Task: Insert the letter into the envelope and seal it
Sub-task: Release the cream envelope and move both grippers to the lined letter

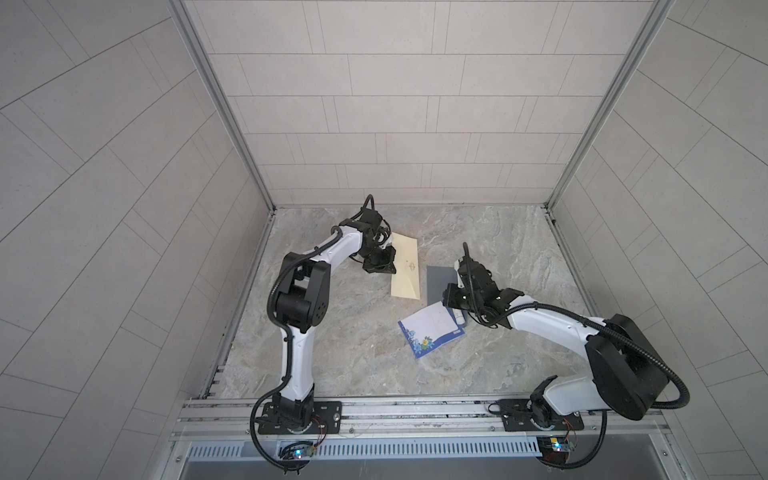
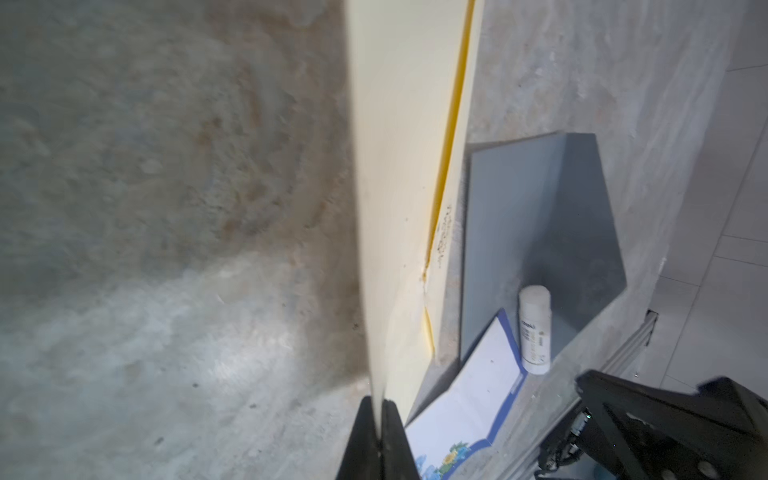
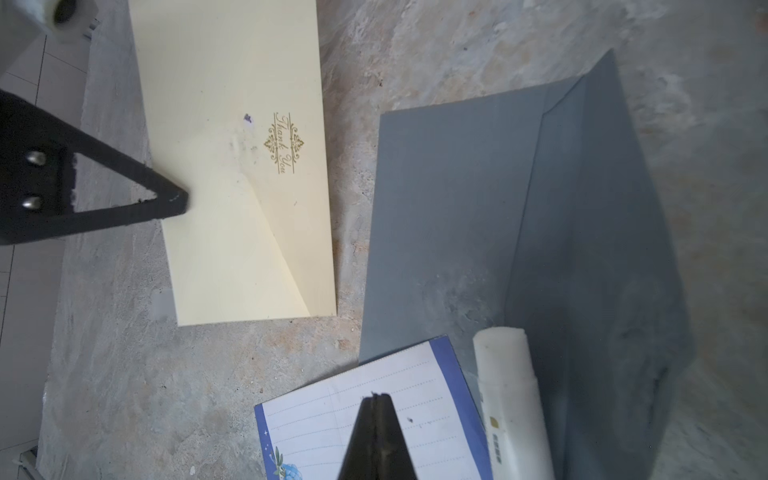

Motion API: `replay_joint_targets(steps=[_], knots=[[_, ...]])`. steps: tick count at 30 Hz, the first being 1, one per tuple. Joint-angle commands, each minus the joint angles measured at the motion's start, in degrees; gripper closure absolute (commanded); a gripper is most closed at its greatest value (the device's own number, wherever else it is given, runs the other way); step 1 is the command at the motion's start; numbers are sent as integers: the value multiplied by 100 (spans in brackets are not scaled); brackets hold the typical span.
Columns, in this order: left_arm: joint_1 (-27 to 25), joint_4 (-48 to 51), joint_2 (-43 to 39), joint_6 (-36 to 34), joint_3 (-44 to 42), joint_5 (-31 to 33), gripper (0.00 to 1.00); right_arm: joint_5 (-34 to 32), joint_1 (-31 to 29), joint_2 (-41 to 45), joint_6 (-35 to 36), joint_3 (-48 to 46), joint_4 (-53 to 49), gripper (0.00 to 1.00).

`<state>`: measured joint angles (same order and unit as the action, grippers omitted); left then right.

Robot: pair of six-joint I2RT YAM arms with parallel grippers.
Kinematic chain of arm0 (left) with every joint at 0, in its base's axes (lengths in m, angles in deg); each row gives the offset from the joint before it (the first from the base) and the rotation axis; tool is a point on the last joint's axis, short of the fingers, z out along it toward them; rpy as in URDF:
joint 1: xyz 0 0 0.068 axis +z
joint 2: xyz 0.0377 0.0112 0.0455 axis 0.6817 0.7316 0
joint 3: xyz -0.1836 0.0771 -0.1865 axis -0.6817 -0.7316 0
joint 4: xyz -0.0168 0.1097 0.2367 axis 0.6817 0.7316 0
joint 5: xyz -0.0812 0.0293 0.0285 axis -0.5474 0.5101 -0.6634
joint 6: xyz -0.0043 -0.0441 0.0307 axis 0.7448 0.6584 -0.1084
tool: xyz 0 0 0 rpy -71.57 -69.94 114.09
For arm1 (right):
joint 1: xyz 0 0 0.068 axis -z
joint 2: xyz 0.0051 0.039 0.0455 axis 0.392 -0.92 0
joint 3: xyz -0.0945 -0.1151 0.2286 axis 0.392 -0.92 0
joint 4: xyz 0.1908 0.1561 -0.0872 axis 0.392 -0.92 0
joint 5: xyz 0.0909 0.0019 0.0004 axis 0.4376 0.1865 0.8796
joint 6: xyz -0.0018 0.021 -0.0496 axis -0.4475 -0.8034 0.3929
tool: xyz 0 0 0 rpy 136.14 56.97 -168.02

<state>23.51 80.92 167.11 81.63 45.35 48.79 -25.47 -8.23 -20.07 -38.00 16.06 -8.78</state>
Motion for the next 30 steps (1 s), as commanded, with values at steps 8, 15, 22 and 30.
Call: replay_joint_targets(steps=[8, 15, 22, 30], knots=[[-78, 141, -340, 33, 299, 441, 23, -631, 124, 707, 93, -92, -1017, 60], [-613, -28, -1167, -118, -420, 372, 21, -623, 208, 740, 230, -79, -1594, 55], [-1400, -44, -1306, -814, -1117, 184, 21, -269, 80, 324, 413, 17, -1780, 55], [-1880, -167, -958, -1354, -1599, 643, 16, 386, 9, 578, 476, -178, -1884, 56]])
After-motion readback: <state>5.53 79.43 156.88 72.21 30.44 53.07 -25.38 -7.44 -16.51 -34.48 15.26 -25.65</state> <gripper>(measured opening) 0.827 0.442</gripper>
